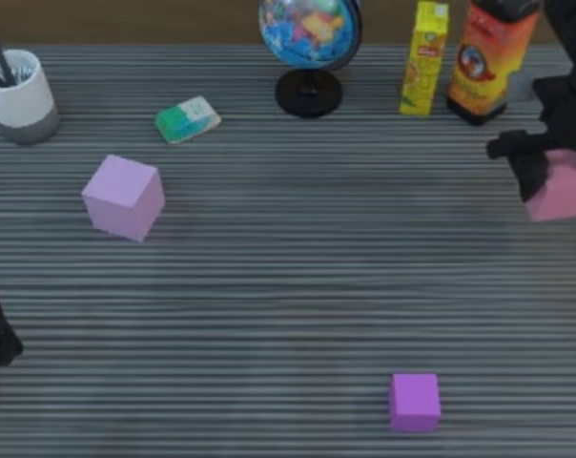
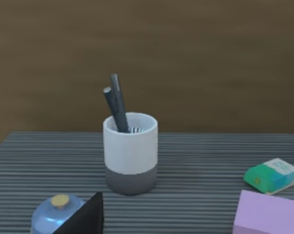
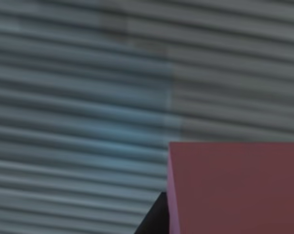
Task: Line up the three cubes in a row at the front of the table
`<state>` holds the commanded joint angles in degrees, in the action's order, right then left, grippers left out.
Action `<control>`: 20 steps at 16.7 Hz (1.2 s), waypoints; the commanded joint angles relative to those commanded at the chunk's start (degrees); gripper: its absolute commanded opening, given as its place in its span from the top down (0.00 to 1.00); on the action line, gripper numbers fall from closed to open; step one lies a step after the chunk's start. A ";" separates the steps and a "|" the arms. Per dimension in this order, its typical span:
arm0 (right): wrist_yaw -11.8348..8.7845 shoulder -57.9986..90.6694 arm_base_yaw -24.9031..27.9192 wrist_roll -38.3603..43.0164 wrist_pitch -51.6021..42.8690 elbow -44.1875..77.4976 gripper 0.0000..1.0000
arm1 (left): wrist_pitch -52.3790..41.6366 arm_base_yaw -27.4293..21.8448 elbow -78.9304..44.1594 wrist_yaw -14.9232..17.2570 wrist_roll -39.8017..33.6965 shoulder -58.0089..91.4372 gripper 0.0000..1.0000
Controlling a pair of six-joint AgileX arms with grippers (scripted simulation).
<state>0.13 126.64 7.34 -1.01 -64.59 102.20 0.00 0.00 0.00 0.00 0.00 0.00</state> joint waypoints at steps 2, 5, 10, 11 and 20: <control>0.04 -0.36 1.95 1.90 -0.03 -0.51 1.00 | 0.00 0.00 0.00 0.00 0.00 0.00 0.00; 0.21 -2.06 8.66 9.05 0.09 -2.66 1.00 | 0.00 0.00 0.00 0.00 0.00 0.00 0.00; 0.34 -7.10 25.44 30.57 0.56 -9.50 1.00 | 0.00 0.00 0.00 0.00 0.00 0.00 0.00; 0.36 -8.27 28.93 35.14 0.72 -11.00 1.00 | 0.00 0.00 0.00 0.00 0.00 0.00 0.00; 0.84 -15.30 44.74 53.02 2.61 -18.10 1.00 | 0.00 0.00 0.00 0.00 0.00 0.00 0.00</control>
<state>0.97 111.34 52.08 52.02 -61.98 84.10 0.00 0.00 0.00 0.00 0.00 0.00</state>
